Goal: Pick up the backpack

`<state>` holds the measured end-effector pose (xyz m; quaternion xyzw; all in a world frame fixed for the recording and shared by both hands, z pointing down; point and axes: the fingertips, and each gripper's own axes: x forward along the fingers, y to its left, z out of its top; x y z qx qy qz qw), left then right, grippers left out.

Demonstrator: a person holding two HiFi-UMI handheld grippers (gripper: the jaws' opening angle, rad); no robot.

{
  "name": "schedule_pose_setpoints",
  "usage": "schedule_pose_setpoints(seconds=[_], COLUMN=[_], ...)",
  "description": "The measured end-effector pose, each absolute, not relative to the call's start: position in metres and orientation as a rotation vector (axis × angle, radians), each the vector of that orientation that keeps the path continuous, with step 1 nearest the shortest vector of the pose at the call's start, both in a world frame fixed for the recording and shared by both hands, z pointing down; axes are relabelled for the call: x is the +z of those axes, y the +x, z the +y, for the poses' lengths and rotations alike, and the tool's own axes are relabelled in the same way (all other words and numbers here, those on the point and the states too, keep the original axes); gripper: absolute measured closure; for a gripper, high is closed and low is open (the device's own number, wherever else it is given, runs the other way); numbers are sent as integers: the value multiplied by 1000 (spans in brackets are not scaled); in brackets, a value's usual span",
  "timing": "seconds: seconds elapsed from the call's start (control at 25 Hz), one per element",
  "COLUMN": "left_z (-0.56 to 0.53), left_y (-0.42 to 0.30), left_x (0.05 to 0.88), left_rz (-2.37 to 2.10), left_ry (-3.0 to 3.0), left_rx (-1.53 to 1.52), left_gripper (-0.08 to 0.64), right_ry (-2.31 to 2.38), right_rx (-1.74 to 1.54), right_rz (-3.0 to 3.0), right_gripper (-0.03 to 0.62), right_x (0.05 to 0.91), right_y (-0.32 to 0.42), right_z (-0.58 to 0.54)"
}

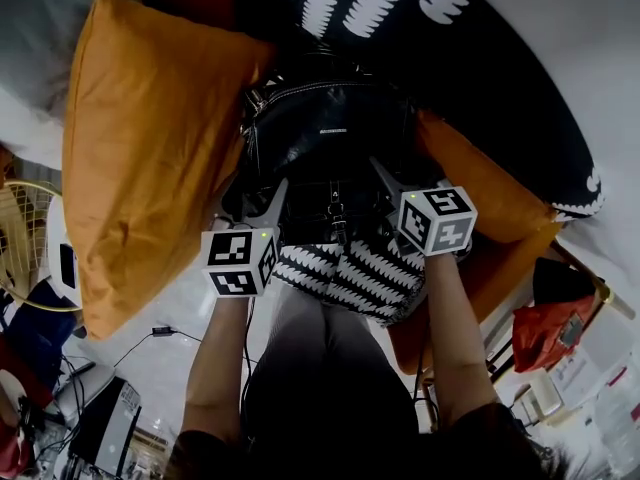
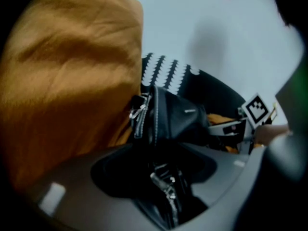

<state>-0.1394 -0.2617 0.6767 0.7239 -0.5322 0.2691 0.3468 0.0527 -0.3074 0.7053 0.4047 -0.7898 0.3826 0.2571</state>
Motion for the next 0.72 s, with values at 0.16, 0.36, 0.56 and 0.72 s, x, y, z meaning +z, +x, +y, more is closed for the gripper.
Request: schedule_pose_setpoints(seconds=[0.16, 0.36, 0.56, 0.72], left_z=[-261, -259, -253, -246], left_y=[-135, -135, -133, -131], left_x=[680, 683, 683, 677], left_rz=[-1362, -1327, -1312, -1319], left_ry=[1876, 1860, 1858, 1861], left_rx=[702, 707, 722, 738], left_gripper=[320, 345, 383, 426], right_ry=[1101, 1112, 1136, 1144], right_rx=[1018, 1016, 995, 967], right_rz=[-2141, -2142, -2153, -2158], right_gripper=[376, 413, 465, 491], right_x=[704, 697, 685, 674], right_y=[52, 52, 52, 50], right_z=[-305, -301, -292, -283])
